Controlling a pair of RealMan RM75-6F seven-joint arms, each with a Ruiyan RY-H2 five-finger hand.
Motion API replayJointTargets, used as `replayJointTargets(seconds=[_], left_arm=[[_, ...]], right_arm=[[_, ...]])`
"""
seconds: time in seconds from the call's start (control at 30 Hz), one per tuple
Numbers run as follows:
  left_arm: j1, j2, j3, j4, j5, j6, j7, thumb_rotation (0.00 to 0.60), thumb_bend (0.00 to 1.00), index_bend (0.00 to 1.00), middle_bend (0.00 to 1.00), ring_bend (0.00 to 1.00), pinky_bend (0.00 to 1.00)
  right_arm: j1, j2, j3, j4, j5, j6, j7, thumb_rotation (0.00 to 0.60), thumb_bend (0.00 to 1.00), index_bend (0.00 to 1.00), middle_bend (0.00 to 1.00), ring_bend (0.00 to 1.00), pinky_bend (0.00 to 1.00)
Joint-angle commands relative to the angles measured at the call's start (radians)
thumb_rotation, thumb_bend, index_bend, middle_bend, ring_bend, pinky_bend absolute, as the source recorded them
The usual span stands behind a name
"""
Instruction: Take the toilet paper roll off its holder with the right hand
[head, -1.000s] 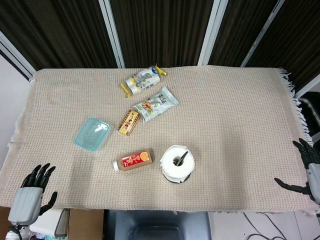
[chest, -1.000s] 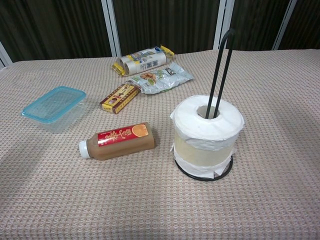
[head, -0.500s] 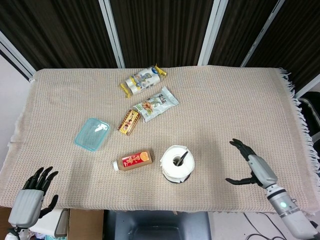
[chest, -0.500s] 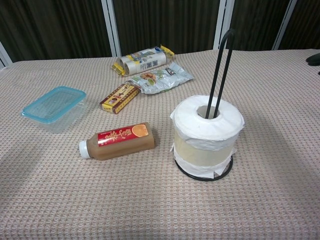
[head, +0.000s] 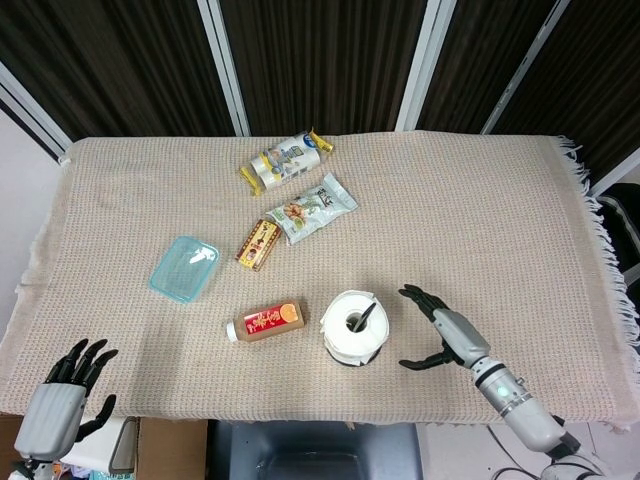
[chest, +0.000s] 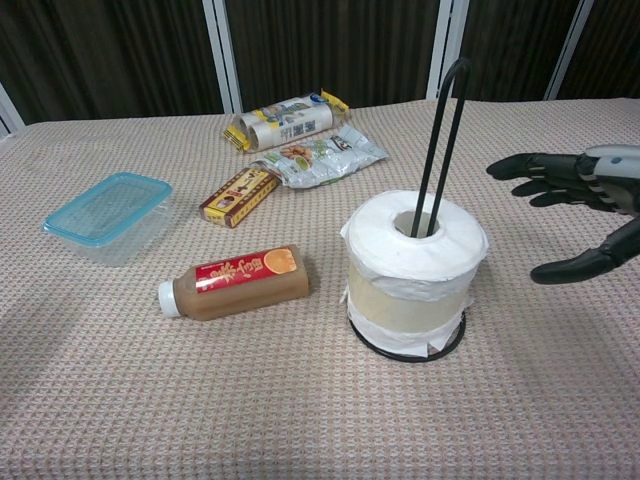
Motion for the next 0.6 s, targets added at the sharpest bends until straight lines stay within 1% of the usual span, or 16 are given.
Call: replayJointTargets(seconds=[0.03, 0.2, 0.37, 0.5, 0.6], left_arm=[[0.002, 0.002, 0.004, 0.003, 0.007, 0.003, -0.004, 0.600, 0.39, 0.21, 0.12, 0.06, 0.23], [0.001, -0.001, 0.012, 0.006, 0.022, -0.001, 0.001, 0.600, 0.40, 0.21, 0.12, 0.06, 0.23], [-0.004, -0.003, 0.022, 0.012, 0.040, -0.014, 0.009, 0.600, 0.40, 0.21, 0.12, 0.06, 0.24], [-0.004, -0.002, 0.022, 0.018, 0.039, -0.011, -0.011, 0.600, 0.40, 0.22, 0.12, 0.06, 0.24], [-0.002, 0.000, 0.023, 0.024, 0.036, -0.007, -0.030, 0.600, 0.39, 0.22, 0.12, 0.06, 0.24]], right_arm=[[0.031, -0.052, 0.007, 0.030, 0.029, -0.022, -0.030, 0.600, 0.05, 0.00, 0.02, 0.00, 0.00], [0.059, -0.109, 0.007, 0.055, 0.042, -0.031, -0.081, 0.600, 0.05, 0.00, 0.02, 0.00, 0.00], [0.080, -0.169, 0.019, 0.085, 0.085, -0.020, -0.152, 0.600, 0.05, 0.00, 0.02, 0.00, 0.02], [0.095, -0.211, 0.030, 0.117, 0.127, -0.011, -0.200, 0.600, 0.05, 0.00, 0.02, 0.00, 0.02], [0.101, -0.257, 0.040, 0.148, 0.147, 0.006, -0.212, 0.600, 0.05, 0.00, 0.02, 0.00, 0.05]])
